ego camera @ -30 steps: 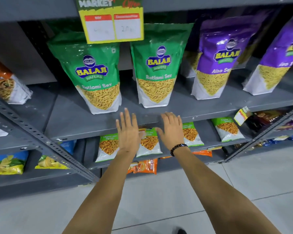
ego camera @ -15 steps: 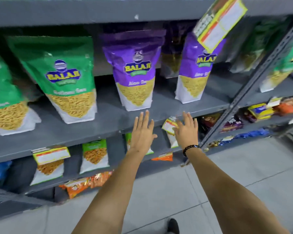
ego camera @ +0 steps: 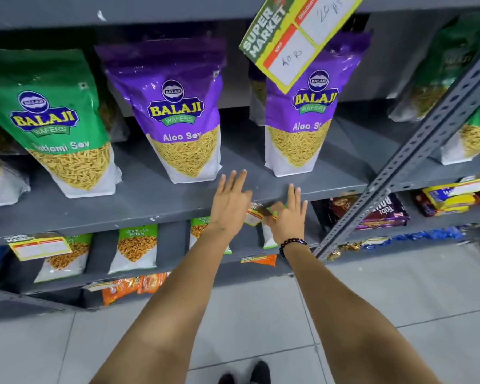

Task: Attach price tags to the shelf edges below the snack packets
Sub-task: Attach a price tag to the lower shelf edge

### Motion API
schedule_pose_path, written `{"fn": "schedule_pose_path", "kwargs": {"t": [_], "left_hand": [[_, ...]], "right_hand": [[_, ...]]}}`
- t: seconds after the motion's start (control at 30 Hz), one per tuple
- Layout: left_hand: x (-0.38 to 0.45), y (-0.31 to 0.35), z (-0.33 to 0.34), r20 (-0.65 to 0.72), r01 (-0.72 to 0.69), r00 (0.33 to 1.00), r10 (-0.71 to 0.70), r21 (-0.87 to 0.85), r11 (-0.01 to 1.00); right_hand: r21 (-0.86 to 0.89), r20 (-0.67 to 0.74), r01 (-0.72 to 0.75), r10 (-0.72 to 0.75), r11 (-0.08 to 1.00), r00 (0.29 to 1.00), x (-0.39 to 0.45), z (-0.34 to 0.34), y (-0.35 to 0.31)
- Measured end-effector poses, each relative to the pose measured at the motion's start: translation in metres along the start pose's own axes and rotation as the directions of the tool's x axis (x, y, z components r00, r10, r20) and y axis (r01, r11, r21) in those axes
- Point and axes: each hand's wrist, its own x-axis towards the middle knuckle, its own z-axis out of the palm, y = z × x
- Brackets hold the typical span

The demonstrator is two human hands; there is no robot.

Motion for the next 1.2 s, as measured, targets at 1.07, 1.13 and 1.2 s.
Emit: {"fn": "schedule_pose_path", "kwargs": {"t": [1.07,1.13,1.2], "left_hand": [[-0.015,0.013,0.005,0.093,0.483,0.875,-0.475,-0.211,0.85],[-0.013,0.013,0.006,0.079,0.494,0.868,-0.49,-0.224,0.84],[-0.011,0.013,0.006,0.072,0.511,0.856,-0.511,-0.255,0.821]], "right_hand": [[0.125,0.046,0.131,-0.137,0.984,0.989,0.034,-0.034,-0.002],[0.114,0.054,0.114,-0.121,0.987,0.991,0.036,-0.036,-0.004],[0.115,0.062,0.097,-0.104,0.989,0.993,0.036,-0.036,-0.007]]}}
